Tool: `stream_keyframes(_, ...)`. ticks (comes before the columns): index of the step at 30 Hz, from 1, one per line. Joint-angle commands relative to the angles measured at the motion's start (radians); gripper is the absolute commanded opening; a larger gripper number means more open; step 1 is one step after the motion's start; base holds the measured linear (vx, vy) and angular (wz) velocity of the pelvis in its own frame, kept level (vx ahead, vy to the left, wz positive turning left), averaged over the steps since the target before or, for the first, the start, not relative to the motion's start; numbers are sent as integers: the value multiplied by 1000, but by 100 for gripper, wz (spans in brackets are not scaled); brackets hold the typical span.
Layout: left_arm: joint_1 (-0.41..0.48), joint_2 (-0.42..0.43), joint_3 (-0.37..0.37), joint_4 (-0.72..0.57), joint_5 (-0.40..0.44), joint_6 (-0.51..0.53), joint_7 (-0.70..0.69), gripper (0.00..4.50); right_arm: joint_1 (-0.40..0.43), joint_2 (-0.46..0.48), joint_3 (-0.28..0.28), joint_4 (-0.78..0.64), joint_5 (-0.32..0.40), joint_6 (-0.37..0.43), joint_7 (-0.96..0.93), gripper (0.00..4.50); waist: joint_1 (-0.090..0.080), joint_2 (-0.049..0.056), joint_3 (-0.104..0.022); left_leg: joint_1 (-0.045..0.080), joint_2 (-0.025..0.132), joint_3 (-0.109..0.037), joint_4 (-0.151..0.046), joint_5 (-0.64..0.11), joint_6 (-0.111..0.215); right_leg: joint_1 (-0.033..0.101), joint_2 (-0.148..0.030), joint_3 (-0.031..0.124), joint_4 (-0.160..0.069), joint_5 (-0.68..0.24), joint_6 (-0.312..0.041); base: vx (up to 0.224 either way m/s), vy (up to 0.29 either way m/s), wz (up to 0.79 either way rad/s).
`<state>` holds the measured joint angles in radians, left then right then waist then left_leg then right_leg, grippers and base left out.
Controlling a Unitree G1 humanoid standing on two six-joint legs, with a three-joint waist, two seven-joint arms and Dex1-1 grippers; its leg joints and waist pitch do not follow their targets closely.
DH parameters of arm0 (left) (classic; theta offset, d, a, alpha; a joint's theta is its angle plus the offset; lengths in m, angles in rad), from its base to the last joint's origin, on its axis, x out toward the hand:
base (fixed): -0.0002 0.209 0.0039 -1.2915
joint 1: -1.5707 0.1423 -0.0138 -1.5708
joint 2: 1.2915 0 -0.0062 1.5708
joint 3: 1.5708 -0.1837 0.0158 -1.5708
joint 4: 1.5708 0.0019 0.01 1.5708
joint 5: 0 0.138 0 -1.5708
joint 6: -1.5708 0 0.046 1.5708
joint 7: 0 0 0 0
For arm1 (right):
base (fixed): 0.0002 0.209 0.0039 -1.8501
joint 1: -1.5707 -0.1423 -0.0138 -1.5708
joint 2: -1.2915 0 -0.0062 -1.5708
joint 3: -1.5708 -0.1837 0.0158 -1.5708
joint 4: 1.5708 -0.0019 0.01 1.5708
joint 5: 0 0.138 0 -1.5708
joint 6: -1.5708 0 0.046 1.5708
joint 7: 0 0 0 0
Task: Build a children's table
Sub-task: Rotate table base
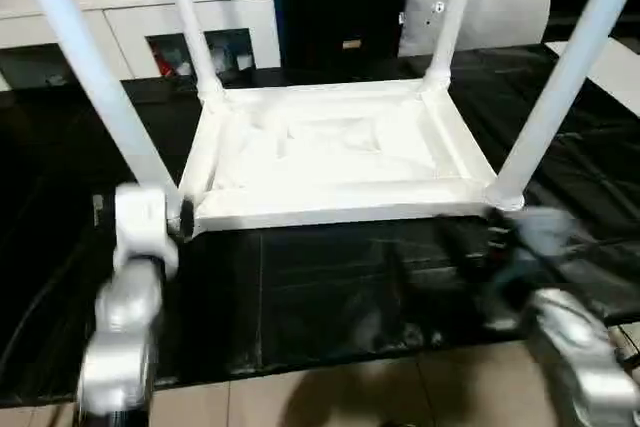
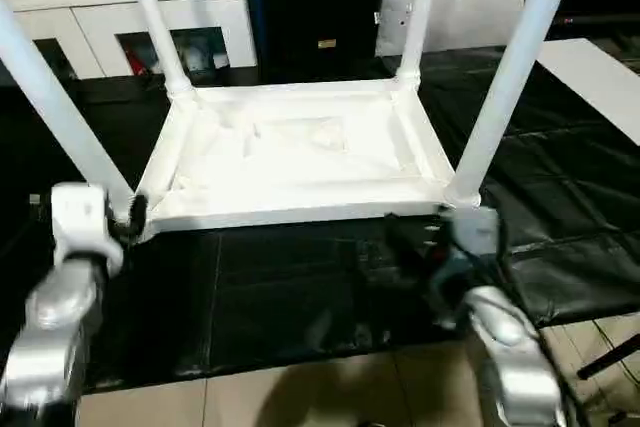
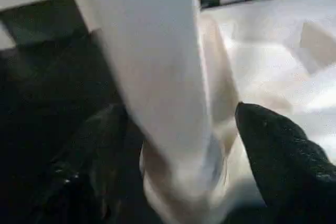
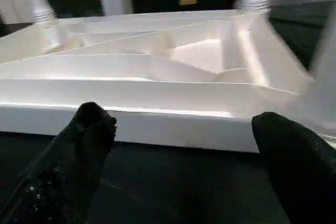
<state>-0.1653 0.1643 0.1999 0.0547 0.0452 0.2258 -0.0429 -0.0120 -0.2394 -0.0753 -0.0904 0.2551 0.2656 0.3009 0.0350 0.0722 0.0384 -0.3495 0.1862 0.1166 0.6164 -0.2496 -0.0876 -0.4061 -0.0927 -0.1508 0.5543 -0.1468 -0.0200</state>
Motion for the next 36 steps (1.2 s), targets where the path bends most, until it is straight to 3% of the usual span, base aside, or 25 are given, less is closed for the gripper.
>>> stream_keyframes(1, -31, 26, 15, 65, -7, -9, -21, 398, -30, 8, 17, 34, -22, 35, -19, 450, 5, -12, -54, -22, 23, 1, -84, -94, 101, 61, -52, 53, -60, -309, -79, 0, 0, 0)
stream_keyframes(3, -77, 45, 28, 134, -15, -25, -15, 406, -58, 17, 26, 61, -22, 54, -31, 450, 6, -11, -56, -18, 19, 5, -80, -75, 105, 58, -50, 54, -59, -292, -93, 0, 0, 0)
stream_keyframes(4, -99, 54, 36, 170, -18, -26, -9, 414, -70, 20, 32, 74, -26, 59, -32, 450, 9, -14, -61, -22, 19, 3, -75, -25, 113, 66, -54, 56, -49, -246, -110, 0, 0, 0)
stream_keyframes(6, -135, 69, 45, 226, -29, -33, -5, 439, -86, 28, 38, 94, -28, 70, -32, 450, 13, -15, -63, -21, 17, 5, -72, 16, 124, 66, -53, 56, -43, -215, -119, 0, 0, 0)
stream_keyframes(7, -176, 83, 54, 288, -49, -30, -25, 443, -104, 37, 43, 121, -32, 79, -35, 450, 15, -20, -62, -20, 17, 7, -71, 29, 131, 64, -53, 56, -42, -212, -126, 0, 0, 0)
stream_keyframes(9, -202, 89, 58, 321, -65, -24, -48, 443, -115, 40, 47, 140, -35, 84, -35, 450, 19, -19, -62, -17, 18, 7, -73, 22, 127, 64, -55, 56, -43, -235, -130, 0, 0, 0)
stream_keyframes(10, -225, 93, 64, 350, -93, -15, -92, 443, -124, 41, 49, 158, -34, 95, -32, 450, 23, -19, -60, -15, 26, 7, -74, 18, 121, 62, -58, 59, -42, -239, -136, 0, 0, 0)
stream_keyframes(17, -249, 157, -5, 437, -162, -118, -428, 443, -179, 32, 36, 282, -49, 111, -42, 450, 32, -19, -61, -9, 29, 10, -81, -13, 90, 60, -66, 65, -40, -254, -142, 0, 0, 0)
stream_keyframes(21, -173, 215, -108, 325, -267, -39, -759, 443, -224, 17, 4, 380, -47, 72, -32, 450, 38, -26, -63, -11, 33, 12, -82, 5, 80, 64, -71, 70, -25, -208, -171, 0, 0, 0)
stream_keyframes(23, -143, 236, -149, 275, -288, -2, -837, 443, -238, 8, -1, 409, -49, 59, -27, 450, 42, -30, -58, -2, 34, 20, -80, 5, 81, 51, -64, 76, -24, -204, -187, 0, 0, 0)
stream_keyframes(24, -112, 254, -196, 220, -321, 48, -922, 443, -258, -8, 1, 446, -57, 42, -12, 450, 49, -34, -58, -8, 33, 19, -84, -6, 76, 59, -69, 81, -17, -221, -190, 0, 0, 0)
stream_keyframes(25, -104, 258, -210, 208, -332, 60, -953, 443, -265, -13, 3, 459, -60, 36, -7, 450, 50, -32, -57, -8, 33, 21, -85, -16, 73, 58, -68, 81, -19, -238, -189, 0, 0, 0)
stream_keyframes(26, -92, 257, -230, 184, -347, 75, -979, 443, -276, -19, 5, 472, -61, 31, 3, 450, 50, -35, -52, -4, 30, 26, -87, -50, 67, 53, -65, 83, -28, -274, -182, 0, 0, 0)
stream_keyframes(27, -92, 257, -230, 184, -347, 75, -979, 443, -276, -19, 5, 472, -61, 31, 3, 450, 47, -45, -49, -5, 30, 27, -89, -70, 62, 55, -64, 85, -29, -297, -177, 0, 0, 0)
stream_keyframes(29, -73, 231, -287, 132, -360, 80, -1018, 443, -312, -36, 12, 519, -63, 5, 39, 450, 46, -54, -49, -7, 28, 28, -94, -102, 54, 62, -66, 88, -36, -369, -146, 0, 0, 0)
stream_keyframes(30, -71, 223, -297, 124, -358, 76, -1019, 443, -320, -39, 14, 530, -65, -1, 45, 450, 45, -49, -48, -3, 31, 28, -96, -115, 47, 59, -67, 88, -41, -392, -142, 0, 0, 0)
stream_keyframes(31, -67, 196, -325, 90, -371, 83, -1016, 443, -338, -41, 22, 548, -69, -12, 60, 450, 42, -55, -47, -1, 31, 30, -96, -123, 43, 58, -64, 89, -43, -404, -135, 0, 0, 0)
stream_keyframes(33, -66, 183, -338, 67, -378, 92, -1014, 443, -348, -39, 28, 557, -73, -17, 67, 450, 40, -57, -48, -3, 31, 31, -96, -123, 39, 59, -64, 89, -42, -398, -135, 0, 0, 0)
stream_keyframes(34, -62, 153, -370, 14, -393, 114, -1009, 443, -369, -32, 46, 576, -83, -34, 88, 450, 30, -66, -50, -7, 31, 32, -95, -117, 42, 62, -64, 90, -39, -385, -142, 0, 0, 0)
stream_keyframes(36, -60, 129, -402, -25, -390, 124, -998, 443, -382, -22, 63, 585, -90, -44, 105, 450, 22, -70, -49, -9, 29, 33, -92, -106, 52, 63, -63, 89, -41, -383, -143, 0, 0, 0)
